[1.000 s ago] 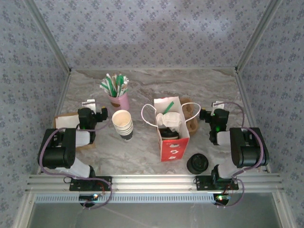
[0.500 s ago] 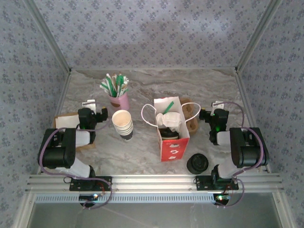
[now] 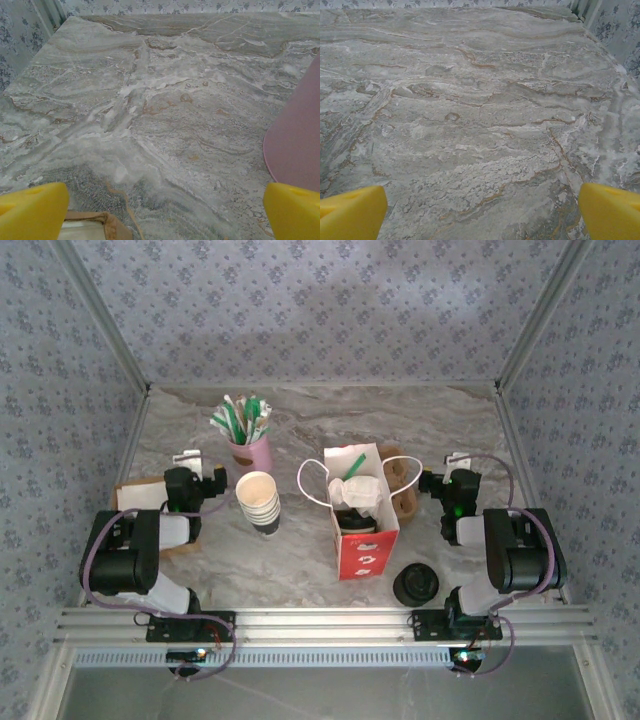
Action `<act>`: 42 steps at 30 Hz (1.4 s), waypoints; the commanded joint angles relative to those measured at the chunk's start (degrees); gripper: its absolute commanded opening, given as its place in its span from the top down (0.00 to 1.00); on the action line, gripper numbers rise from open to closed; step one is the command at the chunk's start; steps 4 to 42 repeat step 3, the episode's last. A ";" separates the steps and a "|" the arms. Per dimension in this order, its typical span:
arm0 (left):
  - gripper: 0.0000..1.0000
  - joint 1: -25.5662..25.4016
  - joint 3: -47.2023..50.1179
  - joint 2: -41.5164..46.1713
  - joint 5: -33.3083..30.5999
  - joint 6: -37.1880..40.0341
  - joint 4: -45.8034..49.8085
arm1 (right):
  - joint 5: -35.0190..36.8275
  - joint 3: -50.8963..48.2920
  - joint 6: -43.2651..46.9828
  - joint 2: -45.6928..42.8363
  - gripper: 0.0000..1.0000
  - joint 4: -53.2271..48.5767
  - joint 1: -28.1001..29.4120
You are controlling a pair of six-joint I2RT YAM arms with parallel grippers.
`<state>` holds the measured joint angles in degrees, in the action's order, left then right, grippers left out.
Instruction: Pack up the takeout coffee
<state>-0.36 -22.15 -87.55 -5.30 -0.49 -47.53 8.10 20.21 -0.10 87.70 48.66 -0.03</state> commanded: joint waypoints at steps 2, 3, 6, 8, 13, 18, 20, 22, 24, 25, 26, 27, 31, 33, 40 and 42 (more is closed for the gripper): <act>0.00 0.36 -1.31 -0.38 1.08 -0.43 0.36 | -0.25 1.15 0.91 -0.07 0.00 0.82 -0.20; 0.00 0.36 -1.31 -0.39 1.15 -0.40 0.38 | -0.31 1.19 0.89 -0.07 0.00 0.82 -0.25; 0.00 0.36 -1.31 -0.39 1.15 -0.40 0.38 | -0.31 1.19 0.89 -0.07 0.00 0.82 -0.25; 0.00 0.36 -1.31 -0.39 1.15 -0.40 0.38 | -0.31 1.19 0.89 -0.07 0.00 0.82 -0.25; 0.00 0.36 -1.31 -0.39 1.15 -0.40 0.38 | -0.31 1.19 0.89 -0.07 0.00 0.82 -0.25; 0.00 0.36 -1.31 -0.39 1.15 -0.40 0.38 | -0.31 1.19 0.89 -0.07 0.00 0.82 -0.25; 0.00 0.36 -1.31 -0.39 1.15 -0.40 0.38 | -0.31 1.19 0.89 -0.07 0.00 0.82 -0.25; 0.00 0.36 -1.31 -0.39 1.15 -0.40 0.38 | -0.31 1.19 0.89 -0.07 0.00 0.82 -0.25; 0.00 0.36 -1.31 -0.39 1.15 -0.40 0.38 | -0.31 1.19 0.89 -0.07 0.00 0.82 -0.25; 0.00 0.36 -1.31 -0.39 1.15 -0.40 0.38 | -0.31 1.19 0.89 -0.07 0.00 0.82 -0.25; 0.00 0.36 -1.31 -0.39 1.15 -0.40 0.38 | -0.31 1.19 0.89 -0.07 0.00 0.82 -0.25; 0.00 0.36 -1.31 -0.39 1.15 -0.40 0.38 | -0.31 1.19 0.89 -0.07 0.00 0.82 -0.25; 0.00 0.36 -1.31 -0.39 1.15 -0.40 0.38 | -0.31 1.19 0.89 -0.07 0.00 0.82 -0.25; 0.00 0.36 -1.31 -0.39 1.15 -0.40 0.38 | -0.31 1.19 0.89 -0.07 0.00 0.82 -0.25; 0.00 0.36 -1.31 -0.39 1.15 -0.40 0.38 | -0.31 1.19 0.89 -0.07 0.00 0.82 -0.25; 0.00 0.36 -1.31 -0.39 1.15 -0.40 0.38 | -0.31 1.19 0.89 -0.07 0.00 0.82 -0.25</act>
